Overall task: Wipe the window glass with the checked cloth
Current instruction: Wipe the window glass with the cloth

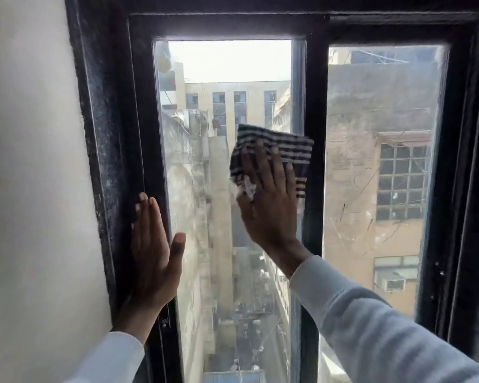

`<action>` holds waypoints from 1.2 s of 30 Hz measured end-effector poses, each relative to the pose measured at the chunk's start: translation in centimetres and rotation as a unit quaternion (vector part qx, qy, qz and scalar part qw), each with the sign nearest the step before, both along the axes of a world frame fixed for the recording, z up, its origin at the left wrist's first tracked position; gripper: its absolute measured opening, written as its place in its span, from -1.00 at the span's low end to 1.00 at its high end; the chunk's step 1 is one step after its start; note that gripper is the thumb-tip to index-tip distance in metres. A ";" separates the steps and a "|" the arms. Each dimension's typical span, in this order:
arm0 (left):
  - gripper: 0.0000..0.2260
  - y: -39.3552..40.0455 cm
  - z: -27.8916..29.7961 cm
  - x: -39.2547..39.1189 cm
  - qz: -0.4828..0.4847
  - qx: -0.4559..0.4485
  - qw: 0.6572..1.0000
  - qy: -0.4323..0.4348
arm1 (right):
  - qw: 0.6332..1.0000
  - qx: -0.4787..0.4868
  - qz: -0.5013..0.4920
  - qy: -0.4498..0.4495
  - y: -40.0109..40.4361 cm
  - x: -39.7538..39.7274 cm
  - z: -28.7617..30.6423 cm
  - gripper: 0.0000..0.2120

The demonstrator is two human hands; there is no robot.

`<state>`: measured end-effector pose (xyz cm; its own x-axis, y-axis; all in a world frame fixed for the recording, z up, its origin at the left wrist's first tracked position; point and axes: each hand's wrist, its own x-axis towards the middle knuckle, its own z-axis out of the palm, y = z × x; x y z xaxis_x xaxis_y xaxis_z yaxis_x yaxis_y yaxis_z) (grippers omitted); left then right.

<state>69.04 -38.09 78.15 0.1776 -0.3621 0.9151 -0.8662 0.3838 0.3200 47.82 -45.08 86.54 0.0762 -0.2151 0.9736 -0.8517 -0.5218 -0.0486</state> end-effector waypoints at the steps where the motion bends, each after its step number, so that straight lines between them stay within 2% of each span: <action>1: -0.11 0.2 0.2 -0.3 -0.004 0.000 1.000 0.017 | 1.000 0.015 -0.004 -0.015 0.7 0.2 -1.6 -0.27; 3: -0.13 0.7 1.0 -1.3 -0.001 -0.011 0.998 0.062 | 0.999 0.008 0.007 0.044 2.8 1.1 -6.3 -0.27; 5: -0.25 1.0 2.3 -2.4 0.034 -0.039 0.995 0.089 | 0.995 -0.007 0.044 0.085 4.4 1.6 -9.3 -0.41; 6: -0.30 1.1 3.2 -3.1 0.053 -0.049 0.994 0.080 | 0.995 0.011 0.085 0.058 5.0 1.7 -9.6 -0.55; 7: -0.32 1.1 4.2 -4.0 0.067 -0.053 0.995 0.053 | 0.989 0.033 0.145 -0.001 5.9 1.8 -9.2 -0.68; 8: -0.34 0.8 5.5 -5.0 0.074 -0.050 0.996 0.013 | 0.970 0.070 0.215 -0.091 6.8 1.8 -8.5 -0.73; 9: -0.35 0.5 6.9 -6.2 0.072 -0.042 0.996 -0.029 | 0.929 0.110 0.286 -0.206 8.1 1.6 -7.7 -0.69; 10: -0.36 0.1 8.4 -7.6 0.061 -0.032 0.995 -0.068 | 0.859 0.154 0.354 -0.337 9.4 1.1 -6.8 -0.65; 11: -0.37 -0.4 9.7 -9.1 0.047 -0.025 0.993 -0.105 | 0.759 0.203 0.398 -0.474 10.5 0.1 -5.7 -0.60; 12: -0.38 -0.8 10.9 -10.8 0.034 -0.021 0.989 -0.139 | 0.644 0.252 0.419 -0.588 11.2 -1.5 -4.6 -0.56; 13: -0.38 -1.3 11.8 -12.4 0.023 -0.019 0.985 -0.169 | 0.538 0.281 0.440 -0.662 11.4 -3.6 -3.6 -0.54; 14: -0.38 -1.8 12.6 -14.1 0.013 -0.018 0.981 -0.195 | 0.474 0.285 0.449 -0.702 11.5 -6.2 -2.6 -0.50; 15: -0.37 -2.3 13.0 -15.8 0.004 -0.016 0.975 -0.221 | 0.466 0.267 0.446 -0.716 11.7 -8.6 -1.7 -0.49; 16: -0.36 -2.8 13.4 -17.4 -0.002 -0.016 0.969 -0.245 | 0.495 0.224 0.436 -0.717 11.8 -10.9 -0.9 -0.50; 17: -0.35 -3.2 13.5 -19.1 -0.005 -0.017 0.964 -0.265 | 0.540 0.158 0.428 -0.707 12.0 -12.8 -0.2 -0.55; 19: -0.35 -4.1 13.5 -22.0 0.001 -0.021 0.960 -0.278 | 0.654 0.047 0.401 -0.640 11.9 -15.3 0.4 -0.68; 20: -0.34 -4.5 13.4 -23.1 0.009 -0.020 0.961 -0.275 | 0.727 0.033 0.366 -0.580 11.1 -16.4 0.3 -0.68; 22: -0.35 -5.4 12.9 -24.4 0.037 -0.025 0.963 -0.267 | 0.872 0.053 0.253 -0.415 8.1 -18.4 -0.6 -0.52; 23: -0.36 -5.8 12.6 -24.5 0.053 -0.034 0.961 -0.267 | 0.928 0.068 0.200 -0.308 5.9 -19.6 -1.5 -0.49; 24: -0.36 -6.2 12.3 -24.5 0.070 -0.048 0.959 -0.270 | 0.962 0.075 0.162 -0.204 3.8 -20.5 -2.5 -0.51; 26: -0.36 -7.0 12.0 -24.5 0.097 -0.078 0.954 -0.273 | 0.988 0.090 0.108 -0.059 0.1 -21.4 -5.2 -0.52; 28: -0.34 -7.7 11.9 -24.5 0.118 -0.090 0.951 -0.272 | 0.993 0.097 0.040 0.049 -2.9 -21.4 -8.0 -0.44; 30: -0.32 -8.3 11.6 -24.4 0.133 -0.096 0.948 -0.271 | 0.990 0.063 -0.008 0.129 -5.5 -21.3 -7.9 -0.34; 31: -0.31 -8.6 11.5 -24.5 0.141 -0.099 0.947 -0.270 | 0.989 0.042 -0.016 0.140 -6.6 -21.5 -6.7 -0.34; 33: -0.29 -8.9 11.6 -24.6 0.162 -0.112 0.944 -0.264 | 0.997 -0.002 -0.030 0.070 -7.9 -22.1 -4.1 -0.37; 35: -0.28 -9.0 11.7 -24.7 0.169 -0.120 0.945 -0.255 | 0.992 0.013 -0.021 -0.121 -8.1 -22.8 -4.7 -0.35; 36: -0.28 -9.0 11.8 -24.8 0.168 -0.122 0.944 -0.255 | 0.974 0.039 -0.024 -0.221 -7.6 -22.7 -6.6 -0.32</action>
<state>44.24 -47.10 90.00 -0.2422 -0.1316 0.9613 -0.9696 0.0690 -0.2349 25.13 -52.65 79.91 -0.3587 -0.2829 0.8896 -0.7615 -0.4625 -0.4541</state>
